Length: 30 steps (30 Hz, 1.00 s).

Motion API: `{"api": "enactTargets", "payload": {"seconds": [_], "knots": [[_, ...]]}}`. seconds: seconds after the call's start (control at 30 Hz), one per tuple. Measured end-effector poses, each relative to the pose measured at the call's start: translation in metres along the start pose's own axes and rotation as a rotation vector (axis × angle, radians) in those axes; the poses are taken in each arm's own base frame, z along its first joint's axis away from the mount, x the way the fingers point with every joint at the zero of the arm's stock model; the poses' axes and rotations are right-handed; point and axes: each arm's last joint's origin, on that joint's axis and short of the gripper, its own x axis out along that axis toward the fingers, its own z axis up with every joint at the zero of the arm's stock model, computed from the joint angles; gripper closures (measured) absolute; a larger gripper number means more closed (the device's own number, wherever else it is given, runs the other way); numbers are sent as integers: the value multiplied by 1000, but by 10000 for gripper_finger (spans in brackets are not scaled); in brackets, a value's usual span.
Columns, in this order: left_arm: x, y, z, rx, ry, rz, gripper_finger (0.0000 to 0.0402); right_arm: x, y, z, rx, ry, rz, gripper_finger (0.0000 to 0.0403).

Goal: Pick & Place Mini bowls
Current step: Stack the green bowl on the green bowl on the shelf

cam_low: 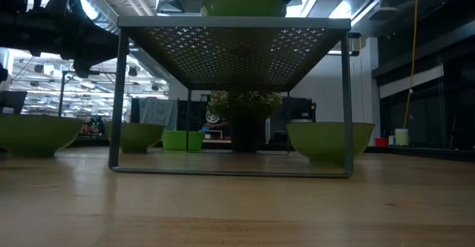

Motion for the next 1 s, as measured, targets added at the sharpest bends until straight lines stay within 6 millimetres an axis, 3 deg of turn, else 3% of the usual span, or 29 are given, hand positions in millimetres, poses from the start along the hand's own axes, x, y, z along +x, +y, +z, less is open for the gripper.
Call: {"api": "enactTargets", "payload": {"seconds": [0.13, 0.47, 0.8, 1.0], "knots": [[0, 0, 0, 0, 0, 0, 295, 0, 0, 0, 1, 0, 2, 395], [0, 0, 0, 0, 0, 0, 295, 2, 4, -4, 56, -1, 97, 353], [0, 0, 0, 0, 0, 0, 295, 9, 6, -4, 64, 1, 112, 398], [0, 0, 0, 0, 0, 0, 295, -7, -4, 16, 73, -93, 91, 396]]}}
